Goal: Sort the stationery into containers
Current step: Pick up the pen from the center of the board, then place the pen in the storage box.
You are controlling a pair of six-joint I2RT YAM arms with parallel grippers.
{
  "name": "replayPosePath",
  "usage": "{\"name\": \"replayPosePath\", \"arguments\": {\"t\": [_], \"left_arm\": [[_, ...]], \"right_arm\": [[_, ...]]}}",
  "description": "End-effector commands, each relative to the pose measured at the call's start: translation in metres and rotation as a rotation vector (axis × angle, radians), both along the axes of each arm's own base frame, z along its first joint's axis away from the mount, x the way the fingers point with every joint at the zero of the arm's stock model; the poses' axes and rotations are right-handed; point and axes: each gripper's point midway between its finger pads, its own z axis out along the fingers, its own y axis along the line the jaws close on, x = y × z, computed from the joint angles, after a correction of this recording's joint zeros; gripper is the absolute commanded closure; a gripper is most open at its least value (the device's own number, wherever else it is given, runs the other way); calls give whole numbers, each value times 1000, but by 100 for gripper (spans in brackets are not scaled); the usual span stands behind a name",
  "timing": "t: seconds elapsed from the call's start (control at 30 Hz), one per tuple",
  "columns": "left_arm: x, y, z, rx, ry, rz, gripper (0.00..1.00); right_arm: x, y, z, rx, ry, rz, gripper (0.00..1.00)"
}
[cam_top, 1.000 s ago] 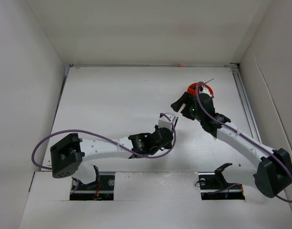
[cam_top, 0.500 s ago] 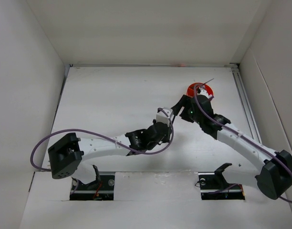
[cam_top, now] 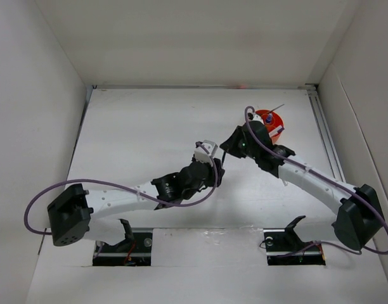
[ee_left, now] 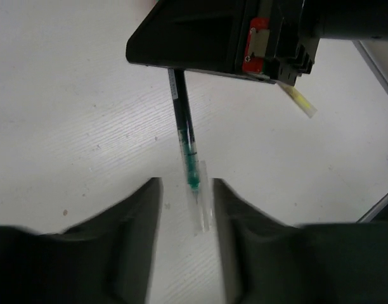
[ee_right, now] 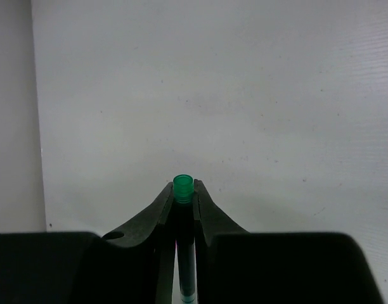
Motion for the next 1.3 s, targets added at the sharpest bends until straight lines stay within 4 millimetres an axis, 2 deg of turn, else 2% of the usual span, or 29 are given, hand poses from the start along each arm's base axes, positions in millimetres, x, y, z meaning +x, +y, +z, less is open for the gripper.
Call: {"name": "replayPosePath", "arguments": {"t": [0.0,0.07,0.13,0.17,0.2,0.33,0.37,0.4,0.47,0.5,0.53,0.6,0.73,0.77,0.97,1.27], "left_arm": [[5,11,26,-70,-55,35,57],[2,17,29,-82,-60,35,44],[3,22,35,-101,-73,49,35],[1,29,36,-112,-81,58,35],[0,30,42,-140,-93,58,34],[-1,48,52,-188,-115,95,29],[-2,49,55,-205,-122,95,29],[-3,50,59,-216,-126,95,27],[-4,53,54,-215,-126,95,25],[-4,53,54,-215,-126,95,25],[-5,51,54,-216,-124,87,25],[-6,50,56,-226,-125,78,25],[-5,41,53,-211,-113,59,25],[-5,41,52,-211,-113,58,25],[-5,40,52,-203,-109,58,25],[-6,39,55,-212,-110,50,25]], "right_arm": [[21,-4,34,10,-103,-58,100],[32,-9,45,9,-129,-97,100],[51,-31,50,-16,-146,-191,100],[60,-36,62,-11,-171,-225,100],[68,-44,62,-27,-176,-264,100],[103,-100,75,-118,-231,-518,100],[111,-130,79,-173,-259,-651,100],[116,-141,82,-206,-275,-717,100],[119,-175,82,-282,-302,-902,100],[125,-189,92,-283,-323,-962,100],[130,-191,83,-318,-315,-986,100],[133,-213,81,-379,-306,-1075,100],[145,-219,89,-401,-318,-1138,100],[148,-218,87,-417,-313,-1131,100],[151,-227,85,-507,-312,-1187,100],[152,-233,66,-611,-283,-1217,100]]}}
